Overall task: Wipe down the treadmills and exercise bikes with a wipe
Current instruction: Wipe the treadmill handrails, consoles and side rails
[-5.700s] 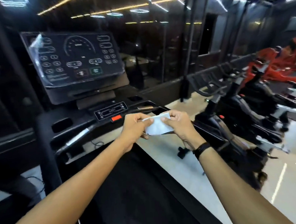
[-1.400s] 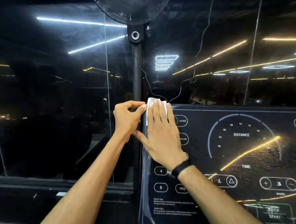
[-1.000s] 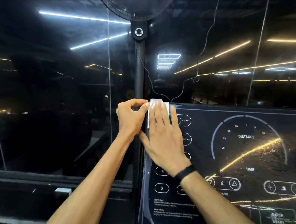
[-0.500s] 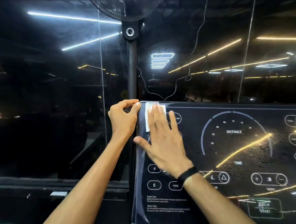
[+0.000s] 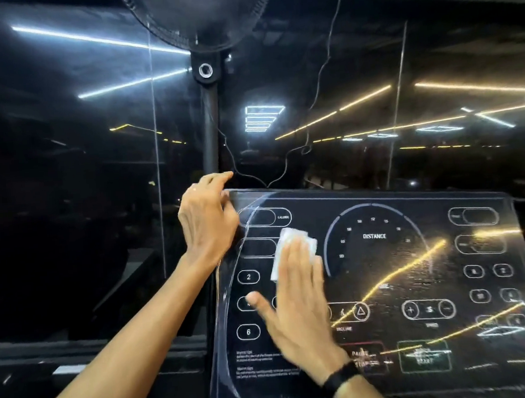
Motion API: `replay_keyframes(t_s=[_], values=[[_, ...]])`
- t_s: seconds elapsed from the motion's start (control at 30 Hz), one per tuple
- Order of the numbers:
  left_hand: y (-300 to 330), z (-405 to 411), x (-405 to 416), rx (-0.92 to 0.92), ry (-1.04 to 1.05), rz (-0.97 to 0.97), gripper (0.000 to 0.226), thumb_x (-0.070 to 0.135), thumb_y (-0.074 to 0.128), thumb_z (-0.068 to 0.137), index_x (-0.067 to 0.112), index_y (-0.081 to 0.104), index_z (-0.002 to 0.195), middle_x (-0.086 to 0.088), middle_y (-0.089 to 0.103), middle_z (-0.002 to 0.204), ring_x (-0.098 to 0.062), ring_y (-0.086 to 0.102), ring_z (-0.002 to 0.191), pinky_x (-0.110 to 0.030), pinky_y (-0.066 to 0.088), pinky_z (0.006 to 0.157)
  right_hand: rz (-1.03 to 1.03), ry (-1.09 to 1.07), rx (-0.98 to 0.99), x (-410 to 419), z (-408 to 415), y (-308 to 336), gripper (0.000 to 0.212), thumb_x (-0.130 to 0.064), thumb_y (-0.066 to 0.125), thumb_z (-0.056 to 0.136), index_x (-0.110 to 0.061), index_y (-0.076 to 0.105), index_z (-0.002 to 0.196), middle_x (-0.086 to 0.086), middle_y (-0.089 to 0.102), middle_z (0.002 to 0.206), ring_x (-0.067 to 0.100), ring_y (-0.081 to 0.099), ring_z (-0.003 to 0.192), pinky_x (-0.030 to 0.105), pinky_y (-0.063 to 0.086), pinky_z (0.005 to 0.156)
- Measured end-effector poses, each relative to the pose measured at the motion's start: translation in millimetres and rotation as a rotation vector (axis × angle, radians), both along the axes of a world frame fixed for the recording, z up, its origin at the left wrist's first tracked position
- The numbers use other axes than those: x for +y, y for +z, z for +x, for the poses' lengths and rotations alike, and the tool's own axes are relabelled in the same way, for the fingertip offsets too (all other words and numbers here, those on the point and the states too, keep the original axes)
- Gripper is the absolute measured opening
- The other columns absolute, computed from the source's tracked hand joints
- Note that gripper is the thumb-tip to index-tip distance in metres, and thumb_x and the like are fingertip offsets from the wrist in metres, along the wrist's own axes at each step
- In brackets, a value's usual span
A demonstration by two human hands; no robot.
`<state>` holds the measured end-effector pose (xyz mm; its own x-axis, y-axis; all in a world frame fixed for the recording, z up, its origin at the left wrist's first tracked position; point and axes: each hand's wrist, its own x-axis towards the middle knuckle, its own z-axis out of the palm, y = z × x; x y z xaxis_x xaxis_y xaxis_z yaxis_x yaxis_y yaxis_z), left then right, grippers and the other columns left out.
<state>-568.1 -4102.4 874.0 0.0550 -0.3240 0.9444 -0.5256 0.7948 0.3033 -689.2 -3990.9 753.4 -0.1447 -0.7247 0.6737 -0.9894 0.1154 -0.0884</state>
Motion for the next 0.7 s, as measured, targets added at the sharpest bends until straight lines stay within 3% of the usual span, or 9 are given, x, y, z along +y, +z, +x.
replay_keyframes(t_s=[0.1, 0.2, 0.3, 0.4, 0.57, 0.7], values=[[4, -14, 10, -0.123, 0.015, -0.161, 0.053, -0.004, 0.051, 0.074, 0.01, 0.067, 0.122, -0.004, 0.071, 0.116, -0.024, 0.066, 0.102, -0.048, 0.042, 0.108, -0.02, 0.1, 0.18, -15, -12, 31, 0.097, -0.08, 0.006, 0.09, -0.013, -0.013, 0.158, 0.007, -0.02, 0.166, 0.019, -0.022, 0.152, 0.046, -0.017, 0.121], [3, -30, 15, -0.225, 0.007, -0.226, 0.046, 0.006, 0.046, 0.08, 0.01, 0.068, 0.12, -0.004, 0.07, 0.115, -0.02, 0.064, 0.107, -0.048, 0.037, 0.113, -0.05, 0.02, 0.242, -29, -39, 69, 0.095, -0.077, -0.007, 0.089, -0.014, -0.007, 0.159, 0.006, -0.01, 0.168, 0.017, -0.017, 0.153, 0.047, -0.016, 0.122], [-4, -47, 13, -0.388, -0.025, -0.202, 0.036, 0.019, 0.05, 0.091, 0.008, 0.068, 0.12, -0.008, 0.068, 0.121, -0.022, 0.059, 0.115, -0.047, 0.026, 0.118, -0.105, -0.114, 0.183, -26, -75, 86, 0.093, -0.074, -0.007, 0.091, -0.011, -0.002, 0.16, 0.008, -0.002, 0.168, 0.02, -0.007, 0.155, 0.047, -0.015, 0.122], [-10, -60, 15, -0.578, 0.007, -0.137, 0.056, 0.041, 0.034, 0.099, 0.001, 0.062, 0.127, -0.013, 0.064, 0.128, -0.029, 0.056, 0.123, -0.043, 0.007, 0.121, -0.123, -0.231, 0.033, 0, -134, 74, 0.092, -0.073, -0.002, 0.091, -0.012, -0.006, 0.159, 0.005, -0.005, 0.168, 0.019, -0.006, 0.155, 0.05, -0.013, 0.122], [-1, -85, 22, -0.615, 0.091, -0.079, 0.056, 0.047, 0.026, 0.1, 0.005, 0.061, 0.109, -0.008, 0.066, 0.098, -0.027, 0.06, 0.099, -0.044, 0.02, 0.12, -0.004, -0.415, -0.115, 56, -172, 27, 0.1, -0.079, -0.02, 0.082, -0.008, -0.025, 0.153, 0.01, -0.026, 0.163, 0.02, -0.026, 0.15, 0.048, -0.024, 0.118], [-6, -112, 35, -0.619, 0.127, -0.063, 0.063, 0.049, 0.023, 0.101, -0.002, 0.059, 0.111, -0.017, 0.063, 0.099, -0.035, 0.058, 0.098, -0.049, 0.029, 0.115, 0.046, -0.317, -0.078, 64, -130, 3, 0.102, -0.081, -0.014, 0.084, -0.005, -0.028, 0.151, 0.016, -0.033, 0.159, 0.025, -0.032, 0.148, 0.047, -0.022, 0.119]])
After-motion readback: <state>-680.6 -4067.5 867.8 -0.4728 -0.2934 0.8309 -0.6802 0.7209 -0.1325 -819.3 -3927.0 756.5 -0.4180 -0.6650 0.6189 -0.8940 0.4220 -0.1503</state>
